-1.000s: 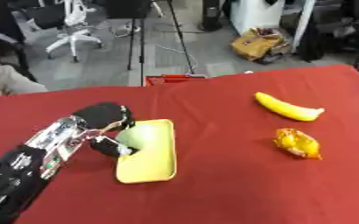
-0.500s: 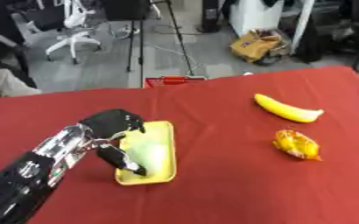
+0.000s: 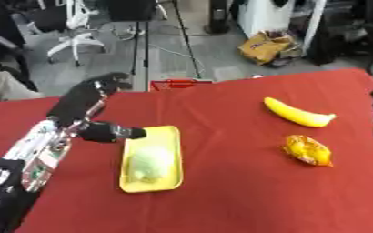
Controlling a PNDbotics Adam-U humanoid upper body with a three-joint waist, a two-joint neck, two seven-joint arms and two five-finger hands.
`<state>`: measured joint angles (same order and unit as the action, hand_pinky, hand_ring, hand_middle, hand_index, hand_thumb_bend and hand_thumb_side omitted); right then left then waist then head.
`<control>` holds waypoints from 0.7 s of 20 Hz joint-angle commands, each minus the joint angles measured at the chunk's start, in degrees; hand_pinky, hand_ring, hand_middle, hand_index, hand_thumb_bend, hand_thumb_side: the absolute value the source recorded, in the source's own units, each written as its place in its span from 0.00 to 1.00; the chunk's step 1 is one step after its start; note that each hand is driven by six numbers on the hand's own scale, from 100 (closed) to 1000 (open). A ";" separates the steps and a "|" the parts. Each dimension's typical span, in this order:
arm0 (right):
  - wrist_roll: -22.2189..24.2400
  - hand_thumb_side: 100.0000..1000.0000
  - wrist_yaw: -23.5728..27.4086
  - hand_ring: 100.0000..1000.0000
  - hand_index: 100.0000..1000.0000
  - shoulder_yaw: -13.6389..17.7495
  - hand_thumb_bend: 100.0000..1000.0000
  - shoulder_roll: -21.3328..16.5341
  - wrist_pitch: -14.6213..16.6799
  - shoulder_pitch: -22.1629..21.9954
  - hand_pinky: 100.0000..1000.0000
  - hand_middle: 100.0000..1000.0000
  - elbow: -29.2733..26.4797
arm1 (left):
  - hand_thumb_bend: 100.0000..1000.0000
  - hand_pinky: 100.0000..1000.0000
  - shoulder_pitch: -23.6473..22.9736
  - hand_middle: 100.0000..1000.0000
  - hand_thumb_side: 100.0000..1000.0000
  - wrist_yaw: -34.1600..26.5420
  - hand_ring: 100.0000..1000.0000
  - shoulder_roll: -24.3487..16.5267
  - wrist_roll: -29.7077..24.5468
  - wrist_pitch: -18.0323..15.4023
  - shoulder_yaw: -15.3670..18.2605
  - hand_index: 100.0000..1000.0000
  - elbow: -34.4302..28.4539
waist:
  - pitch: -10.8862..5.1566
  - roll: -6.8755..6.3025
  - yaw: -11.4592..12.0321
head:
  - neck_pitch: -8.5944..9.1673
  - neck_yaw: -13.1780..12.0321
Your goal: Pick up objects on the table and place them in the box.
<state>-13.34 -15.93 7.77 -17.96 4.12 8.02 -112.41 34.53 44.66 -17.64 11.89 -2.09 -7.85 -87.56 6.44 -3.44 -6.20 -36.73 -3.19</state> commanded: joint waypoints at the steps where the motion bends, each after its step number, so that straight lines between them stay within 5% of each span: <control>1: -0.15 0.64 0.05 0.63 0.84 0.56 0.00 -0.64 -0.09 0.34 0.59 0.76 -0.48 | 0.90 0.68 -2.06 0.84 1.00 -17.49 0.78 -1.59 7.77 1.21 6.06 0.83 -7.78 | -0.36 0.08 0.31 | 0.40 0.33; 7: -0.45 0.64 -0.09 0.63 0.84 0.88 0.00 -0.81 -0.18 0.29 0.59 0.76 -0.56 | 0.84 0.66 -9.63 0.85 1.00 -35.82 0.78 -2.41 15.95 -3.54 13.50 0.84 -9.44 | -0.12 0.28 1.23 | 0.51 0.85; 14: -0.45 0.64 -0.22 0.63 0.84 0.90 0.00 -0.80 -0.19 0.52 0.59 0.76 -0.68 | 0.82 0.64 -16.18 0.84 1.00 -39.33 0.77 -1.29 18.46 -6.85 16.53 0.84 -11.33 | 0.15 0.33 1.69 | 0.75 1.26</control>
<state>-13.66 -15.96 8.14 -17.96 3.96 8.02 -112.40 17.88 5.76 -18.29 30.07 -8.41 7.81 -97.33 6.44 -3.42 -4.57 -36.65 -2.12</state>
